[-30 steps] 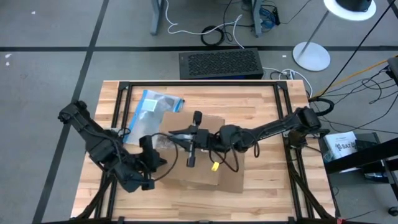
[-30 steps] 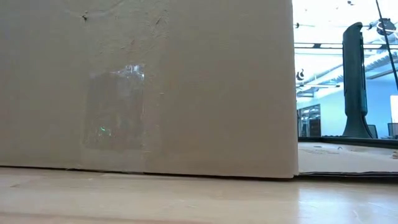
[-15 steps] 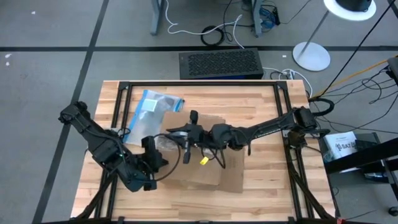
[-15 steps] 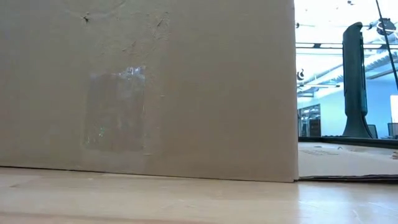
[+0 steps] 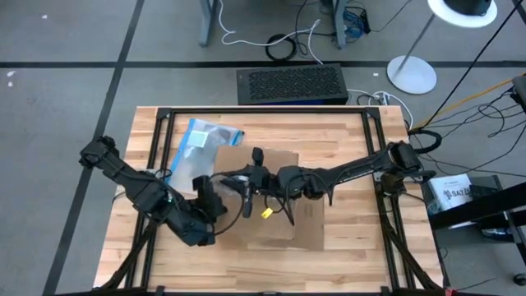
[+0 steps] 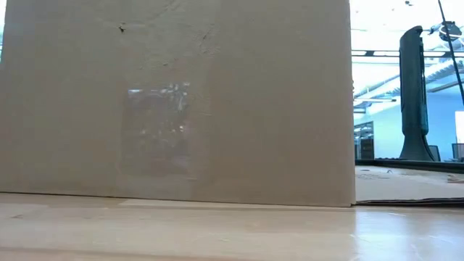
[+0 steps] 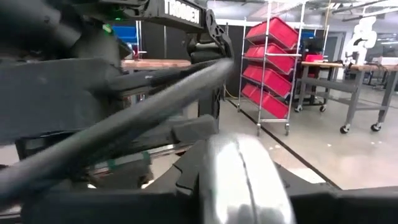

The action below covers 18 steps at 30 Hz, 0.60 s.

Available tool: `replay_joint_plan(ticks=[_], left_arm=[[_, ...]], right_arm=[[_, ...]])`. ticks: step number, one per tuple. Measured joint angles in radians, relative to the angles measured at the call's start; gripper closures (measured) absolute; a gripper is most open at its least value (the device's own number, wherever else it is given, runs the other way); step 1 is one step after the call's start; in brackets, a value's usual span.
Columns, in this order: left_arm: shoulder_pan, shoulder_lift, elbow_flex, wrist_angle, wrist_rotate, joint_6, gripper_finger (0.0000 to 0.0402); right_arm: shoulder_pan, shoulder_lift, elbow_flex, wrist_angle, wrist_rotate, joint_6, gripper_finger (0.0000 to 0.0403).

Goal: Unpack boxes
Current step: Break down box until it is fully flat

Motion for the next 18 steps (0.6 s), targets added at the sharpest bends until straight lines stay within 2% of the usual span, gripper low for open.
replay_joint_plan(ticks=[6, 14, 18], left_arm=[[0.027, 0.011, -0.002, -0.003, -0.002, -0.001, 0.0379], [0.039, 0.011, -0.004, -0.013, -0.017, -0.007, 0.0379], [0.047, 0.010, -0.004, -0.021, -0.020, -0.017, 0.0380]], right_arm=[[0.031, -0.023, 0.000, -0.101, 0.044, -0.016, 0.0336], [0.080, -0.095, -0.003, -0.282, 0.183, -0.117, 0.0336], [0.088, -0.143, -0.006, -0.417, 0.200, -0.073, 0.0336]])
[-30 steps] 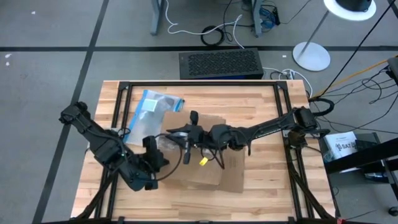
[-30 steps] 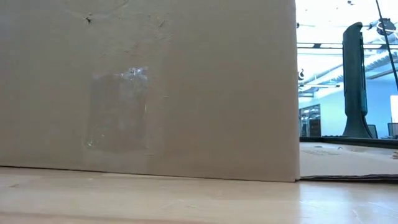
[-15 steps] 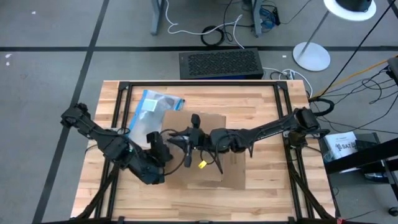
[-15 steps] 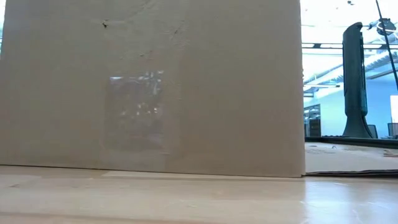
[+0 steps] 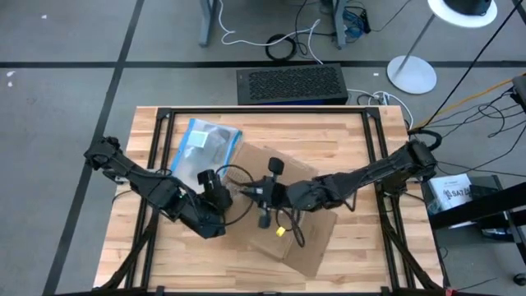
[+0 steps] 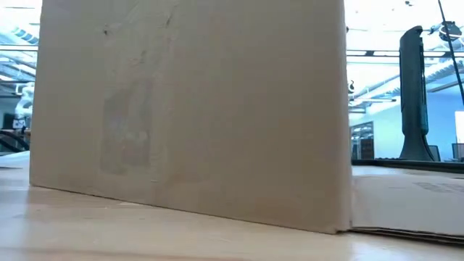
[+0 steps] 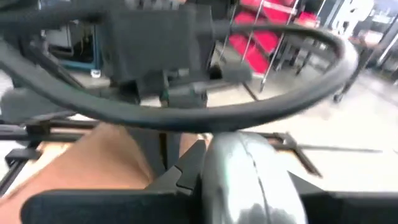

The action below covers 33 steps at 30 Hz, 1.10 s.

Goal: Unpack boxes
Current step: Break down box until it is fully flat

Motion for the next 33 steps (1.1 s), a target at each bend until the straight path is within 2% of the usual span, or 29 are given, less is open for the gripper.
replay_joint_plan(ticks=[12, 19, 25, 33], left_arm=[[0.044, 0.000, -0.013, 0.010, -0.003, 0.000, 0.0380], [0.082, -0.004, -0.094, 0.044, -0.017, -0.018, 0.0379], [0.097, -0.002, -0.105, 0.077, -0.043, -0.015, 0.0379], [0.132, -0.001, -0.105, 0.095, -0.026, -0.008, 0.0379]], right_arm=[[0.086, -0.070, 0.000, -0.133, 0.193, 0.061, 0.0336], [0.134, -0.122, 0.001, -0.287, 0.253, 0.165, 0.0336], [0.180, -0.136, 0.005, -0.454, 0.294, 0.314, 0.0336], [0.228, -0.158, 0.002, -0.471, 0.335, 0.338, 0.0336]])
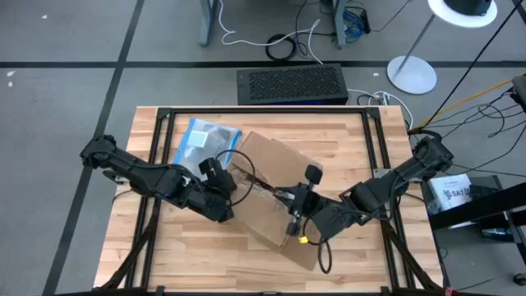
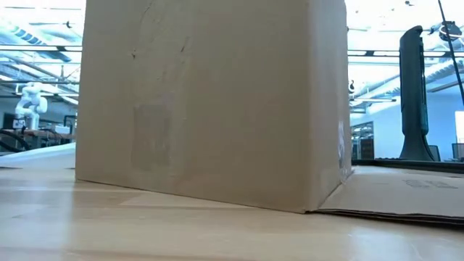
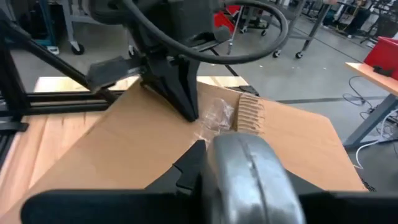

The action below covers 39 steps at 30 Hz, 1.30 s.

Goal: Unpack boxes
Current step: Break down box until it is fully flat

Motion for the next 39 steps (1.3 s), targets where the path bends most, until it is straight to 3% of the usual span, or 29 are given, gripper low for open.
replay_joint_plan(ticks=[13, 23, 28, 35, 39], left_arm=[[0.039, 0.000, -0.002, 0.004, 0.008, 0.017, 0.0379], [0.073, 0.001, -0.002, 0.021, 0.007, 0.021, 0.0379], [0.073, 0.002, -0.001, 0.032, 0.008, 0.025, 0.0379], [0.073, 0.000, -0.002, -0.013, 0.014, 0.026, 0.0379], [0.072, -0.001, -0.002, -0.014, 0.006, 0.049, 0.0379]], right_arm=[[0.048, -0.055, -0.001, 0.029, 0.017, 0.010, 0.0336], [0.110, -0.055, 0.002, -0.127, 0.104, 0.123, 0.0336], [0.143, -0.064, 0.015, -0.133, 0.146, 0.072, 0.0336], [0.188, -0.073, 0.078, -0.050, 0.264, -0.120, 0.0336], [0.200, -0.072, 0.111, -0.093, 0.287, -0.115, 0.0336]])
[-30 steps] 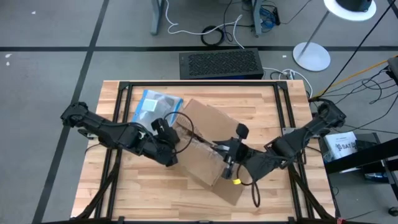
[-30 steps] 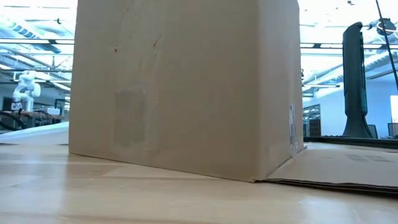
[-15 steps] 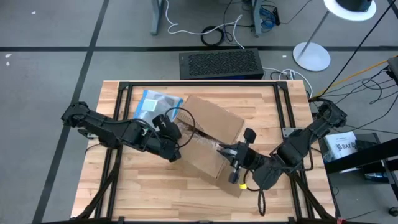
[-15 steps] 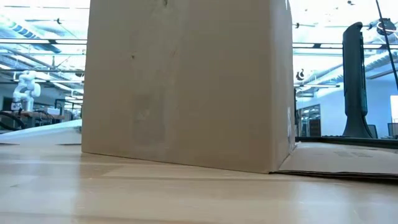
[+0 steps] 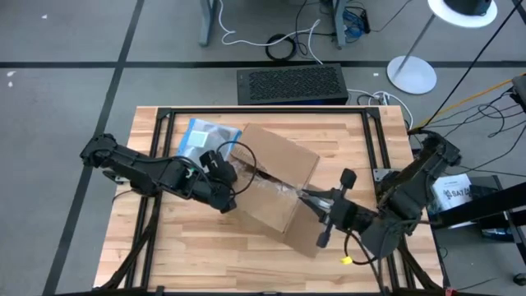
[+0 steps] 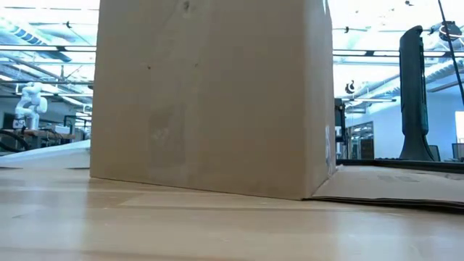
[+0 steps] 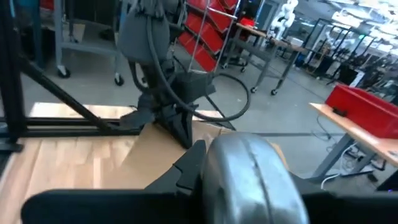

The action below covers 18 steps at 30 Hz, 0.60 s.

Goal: Unpack boxes
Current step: Break down box until it is fully flat

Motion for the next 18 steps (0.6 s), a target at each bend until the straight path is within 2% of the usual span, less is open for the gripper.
replay_joint_plan(ticks=[4, 14, 16, 18], left_arm=[[-0.012, -0.019, 0.011, -0.015, -0.060, 0.030, 0.0379], [-0.089, -0.041, 0.173, 0.007, -0.334, 0.159, 0.0379], [-0.096, -0.038, 0.182, 0.012, -0.357, 0.158, 0.0379], [-0.097, -0.038, 0.182, 0.026, -0.336, 0.152, 0.0379]], right_arm=[[0.014, 0.002, 0.002, -0.118, -0.013, 0.090, 0.0336], [0.015, 0.001, 0.001, -0.510, 0.027, 0.430, 0.0336], [0.015, 0.001, 0.001, -0.570, 0.046, 0.472, 0.0336], [0.008, -0.002, 0.001, -0.626, 0.047, 0.519, 0.0336]])
